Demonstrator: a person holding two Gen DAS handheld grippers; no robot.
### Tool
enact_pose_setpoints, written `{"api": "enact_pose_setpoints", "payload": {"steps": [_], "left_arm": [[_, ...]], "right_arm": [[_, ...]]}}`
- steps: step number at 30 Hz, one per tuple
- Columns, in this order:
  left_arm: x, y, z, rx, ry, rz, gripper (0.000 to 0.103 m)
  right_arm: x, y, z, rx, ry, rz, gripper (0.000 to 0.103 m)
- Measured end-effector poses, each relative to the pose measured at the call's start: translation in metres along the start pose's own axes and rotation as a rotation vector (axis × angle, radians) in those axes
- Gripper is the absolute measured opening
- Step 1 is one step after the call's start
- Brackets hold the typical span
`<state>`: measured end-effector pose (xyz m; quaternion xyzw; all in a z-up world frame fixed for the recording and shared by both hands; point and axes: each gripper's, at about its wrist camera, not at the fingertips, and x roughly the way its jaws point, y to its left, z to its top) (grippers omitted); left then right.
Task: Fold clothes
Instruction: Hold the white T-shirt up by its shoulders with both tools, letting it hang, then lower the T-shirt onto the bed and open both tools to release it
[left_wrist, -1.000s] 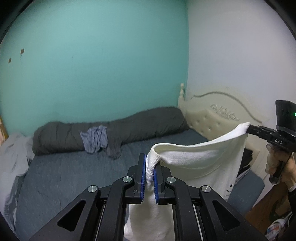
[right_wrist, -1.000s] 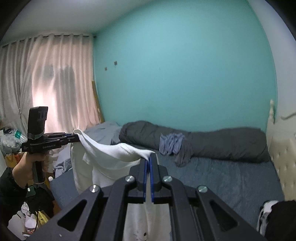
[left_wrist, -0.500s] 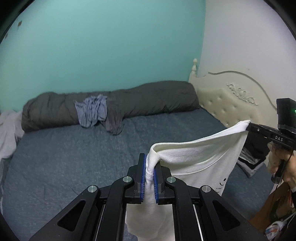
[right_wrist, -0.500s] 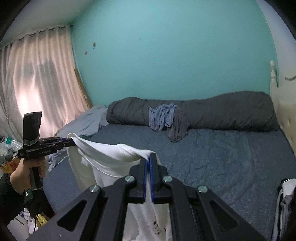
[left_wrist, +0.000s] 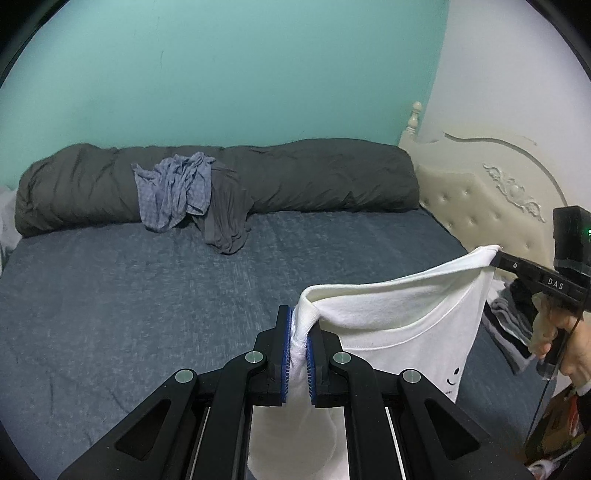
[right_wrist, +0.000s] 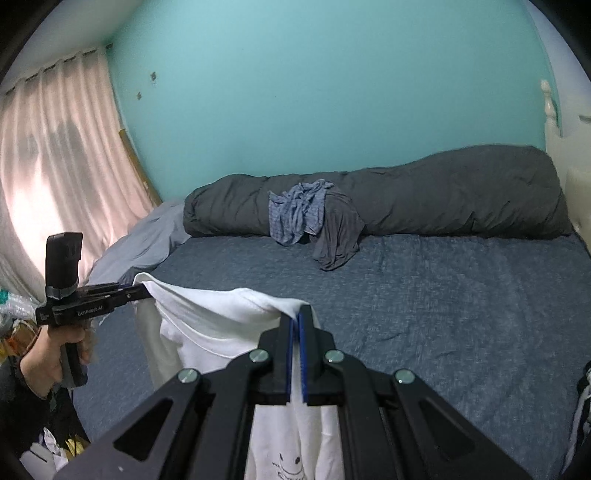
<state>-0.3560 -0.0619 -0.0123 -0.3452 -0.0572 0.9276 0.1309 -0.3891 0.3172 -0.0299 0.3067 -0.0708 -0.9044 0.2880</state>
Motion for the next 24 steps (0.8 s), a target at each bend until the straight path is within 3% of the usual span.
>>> {"api": "enact_pose_setpoints", "payload": {"steps": [18, 24], "left_arm": [[0.147, 0.056, 0.035, -0.073, 0.089, 0.003, 0.007], [0.206, 0.088, 0.026, -0.125, 0.139, 0.008, 0.007]], "right_arm": [[0.131, -0.087, 0.019, 0.091, 0.056, -0.048, 0.002], [0.184, -0.108, 0.018, 0.099, 0.103, -0.075, 0.002]]}}
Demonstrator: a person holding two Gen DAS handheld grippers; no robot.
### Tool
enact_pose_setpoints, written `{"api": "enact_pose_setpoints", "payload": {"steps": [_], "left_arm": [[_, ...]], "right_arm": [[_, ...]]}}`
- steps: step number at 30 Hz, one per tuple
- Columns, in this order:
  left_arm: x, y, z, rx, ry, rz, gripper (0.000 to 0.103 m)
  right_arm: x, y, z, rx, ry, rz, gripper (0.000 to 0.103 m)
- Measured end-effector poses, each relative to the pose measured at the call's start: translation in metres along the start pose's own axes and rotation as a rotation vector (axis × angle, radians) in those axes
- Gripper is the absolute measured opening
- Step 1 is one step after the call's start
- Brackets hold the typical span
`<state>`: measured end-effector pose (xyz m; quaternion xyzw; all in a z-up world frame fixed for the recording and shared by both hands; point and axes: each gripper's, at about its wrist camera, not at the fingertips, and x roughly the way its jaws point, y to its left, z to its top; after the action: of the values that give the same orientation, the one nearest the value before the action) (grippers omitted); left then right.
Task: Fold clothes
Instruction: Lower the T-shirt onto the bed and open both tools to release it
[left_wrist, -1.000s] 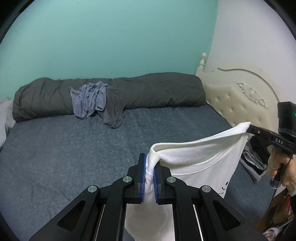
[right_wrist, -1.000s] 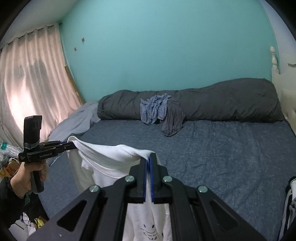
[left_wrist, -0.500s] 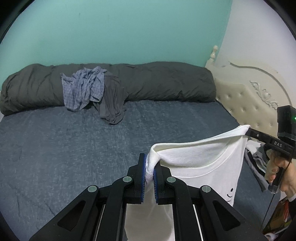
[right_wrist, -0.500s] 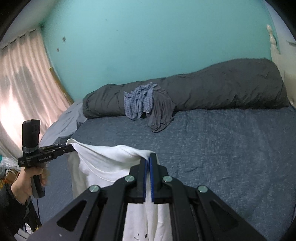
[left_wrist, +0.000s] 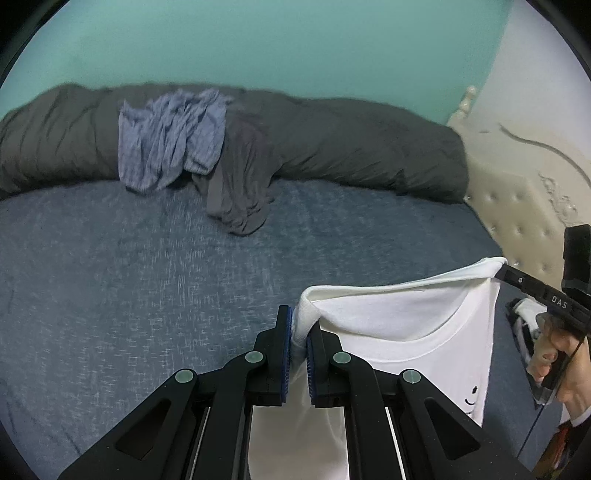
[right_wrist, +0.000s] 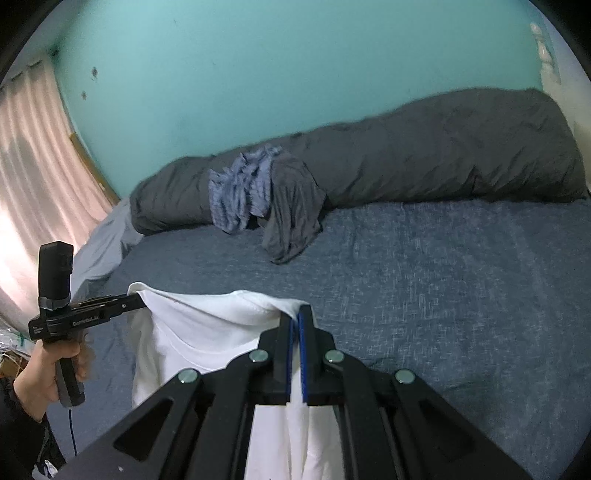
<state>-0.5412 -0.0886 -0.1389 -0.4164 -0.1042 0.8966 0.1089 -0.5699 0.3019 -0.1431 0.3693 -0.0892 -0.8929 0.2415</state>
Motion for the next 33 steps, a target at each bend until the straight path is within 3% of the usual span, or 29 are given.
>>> {"api": "enact_pose_setpoints", "payload": {"steps": [8, 14, 22, 26, 28, 30, 32, 33], "left_arm": [[0.086, 0.034, -0.028, -0.094, 0.076, -0.009, 0.007], [0.138, 0.045, -0.041, -0.084, 0.129, 0.008, 0.007], [0.176, 0.054, -0.049, -0.077, 0.189, 0.030, 0.009], [0.178, 0.057, -0.053, -0.088, 0.174, 0.014, 0.010], [0.172, 0.061, -0.052, -0.120, 0.160, -0.008, 0.022], [0.161, 0.065, -0.053, -0.145, 0.128, -0.023, 0.054], [0.149, 0.069, -0.055, -0.173, 0.100, -0.041, 0.058], [0.141, 0.072, -0.056, -0.181, 0.089, -0.045, 0.058]], "right_arm": [[0.083, -0.036, -0.030, 0.025, 0.094, -0.043, 0.002], [0.131, -0.058, -0.048, 0.034, 0.154, -0.076, 0.002], [0.180, -0.071, -0.062, 0.029, 0.225, -0.096, 0.002], [0.187, -0.074, -0.070, 0.057, 0.235, -0.084, 0.004], [0.184, -0.076, -0.072, 0.079, 0.221, -0.082, 0.004], [0.176, -0.079, -0.072, 0.098, 0.191, -0.070, 0.010], [0.165, -0.082, -0.073, 0.130, 0.164, -0.057, 0.047], [0.159, -0.083, -0.073, 0.146, 0.150, -0.051, 0.050]]}}
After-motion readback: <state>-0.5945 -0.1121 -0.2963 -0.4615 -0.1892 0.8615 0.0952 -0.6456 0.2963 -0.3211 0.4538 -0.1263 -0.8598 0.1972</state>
